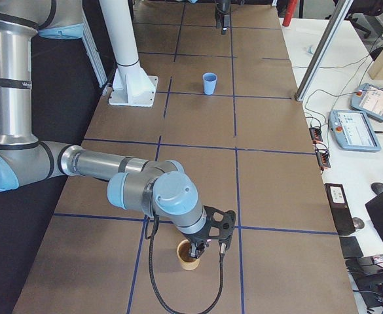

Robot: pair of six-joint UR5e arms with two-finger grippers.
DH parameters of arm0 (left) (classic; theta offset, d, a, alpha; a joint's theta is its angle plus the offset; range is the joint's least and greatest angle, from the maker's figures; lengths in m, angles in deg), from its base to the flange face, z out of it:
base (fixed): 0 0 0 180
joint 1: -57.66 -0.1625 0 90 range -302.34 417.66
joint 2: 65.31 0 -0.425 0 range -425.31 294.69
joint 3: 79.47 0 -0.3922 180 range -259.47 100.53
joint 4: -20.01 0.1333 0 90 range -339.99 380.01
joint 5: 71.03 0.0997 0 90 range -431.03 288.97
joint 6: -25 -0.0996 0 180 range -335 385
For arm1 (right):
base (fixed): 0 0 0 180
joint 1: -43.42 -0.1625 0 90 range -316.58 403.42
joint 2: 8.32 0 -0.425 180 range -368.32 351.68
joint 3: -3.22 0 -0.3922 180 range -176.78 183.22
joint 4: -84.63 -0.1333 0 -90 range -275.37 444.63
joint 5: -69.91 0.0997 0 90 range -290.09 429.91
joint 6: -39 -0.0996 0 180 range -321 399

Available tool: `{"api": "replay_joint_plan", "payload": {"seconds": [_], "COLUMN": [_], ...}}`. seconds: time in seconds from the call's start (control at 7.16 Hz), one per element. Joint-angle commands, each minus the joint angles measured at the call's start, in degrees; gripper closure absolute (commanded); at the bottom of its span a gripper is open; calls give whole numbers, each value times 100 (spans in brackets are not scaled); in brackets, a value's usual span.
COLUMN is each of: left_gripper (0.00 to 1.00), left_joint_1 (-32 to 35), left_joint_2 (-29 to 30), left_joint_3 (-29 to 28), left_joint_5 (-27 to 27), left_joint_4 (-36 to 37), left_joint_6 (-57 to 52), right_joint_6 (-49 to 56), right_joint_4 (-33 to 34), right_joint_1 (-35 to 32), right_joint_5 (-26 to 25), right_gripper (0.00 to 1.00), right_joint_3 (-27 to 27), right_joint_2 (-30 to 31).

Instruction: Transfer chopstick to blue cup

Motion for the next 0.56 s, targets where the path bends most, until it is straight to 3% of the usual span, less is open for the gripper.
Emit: {"api": "replay_joint_plan", "payload": {"seconds": [0.0, 0.14, 0.28, 0.42], "left_gripper": [0, 0, 0, 0], "left_joint_1": [122, 271, 472, 762], "left_joint_2": [-318, -642, -1028, -1310], "left_joint_3": [393, 508, 666, 780], "left_joint_5": [15, 16, 24, 24], "left_joint_4": [16, 24, 42, 51], "left_joint_6": [-227, -699, -1365, -2050], "right_joint_6": [3, 3, -6, -75], "right_joint_4": [1640, 2552, 4110, 5231], "right_joint_1": [152, 206, 328, 695], "right_joint_5": [-10, 16, -1, -10], "right_gripper": [100, 100, 100, 100], "right_joint_3": [1415, 1795, 2017, 2115], "right_joint_2": [-65, -579, -1741, -2788]}}
